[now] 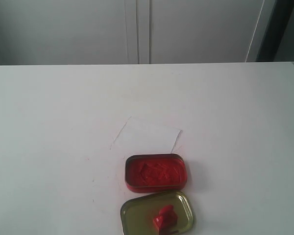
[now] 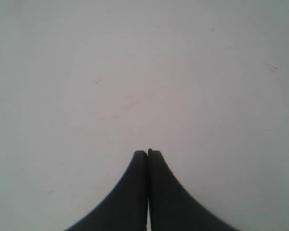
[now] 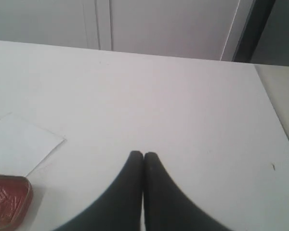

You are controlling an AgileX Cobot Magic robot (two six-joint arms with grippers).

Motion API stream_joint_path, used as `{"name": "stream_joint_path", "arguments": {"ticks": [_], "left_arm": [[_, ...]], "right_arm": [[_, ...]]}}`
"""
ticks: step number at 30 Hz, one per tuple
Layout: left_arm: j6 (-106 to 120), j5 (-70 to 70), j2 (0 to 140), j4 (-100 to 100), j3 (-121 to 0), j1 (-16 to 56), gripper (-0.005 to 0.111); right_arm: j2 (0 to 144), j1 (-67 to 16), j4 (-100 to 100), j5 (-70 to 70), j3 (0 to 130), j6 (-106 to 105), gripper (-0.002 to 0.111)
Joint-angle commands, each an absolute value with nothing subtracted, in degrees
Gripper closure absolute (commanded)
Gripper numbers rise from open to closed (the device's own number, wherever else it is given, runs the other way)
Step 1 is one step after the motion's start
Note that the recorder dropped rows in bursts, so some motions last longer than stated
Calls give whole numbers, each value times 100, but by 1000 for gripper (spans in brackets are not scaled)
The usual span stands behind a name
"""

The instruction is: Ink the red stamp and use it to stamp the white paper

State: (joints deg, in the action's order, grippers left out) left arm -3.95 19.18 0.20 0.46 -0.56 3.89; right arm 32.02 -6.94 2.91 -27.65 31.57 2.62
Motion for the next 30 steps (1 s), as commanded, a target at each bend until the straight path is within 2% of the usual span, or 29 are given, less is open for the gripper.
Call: {"name": "stream_joint_path", "arguments": {"ticks": [1,12,22,30], "left_arm": [[-406,2011,0,47,0,385,107],[-406,2011,0,47,0,385,107],[-406,2011,0,47,0,385,107],[-406,2011,0,47,0,385,107]], "right_arm": [[3703,-671,298,-3276,3556,285,108],[4987,-683,83,-4263,4345,257,108],[5643,-707,-1077,-4369,4526,-732,108],[5983,-1334,-1074,-4381,4526,-843,108]]}}
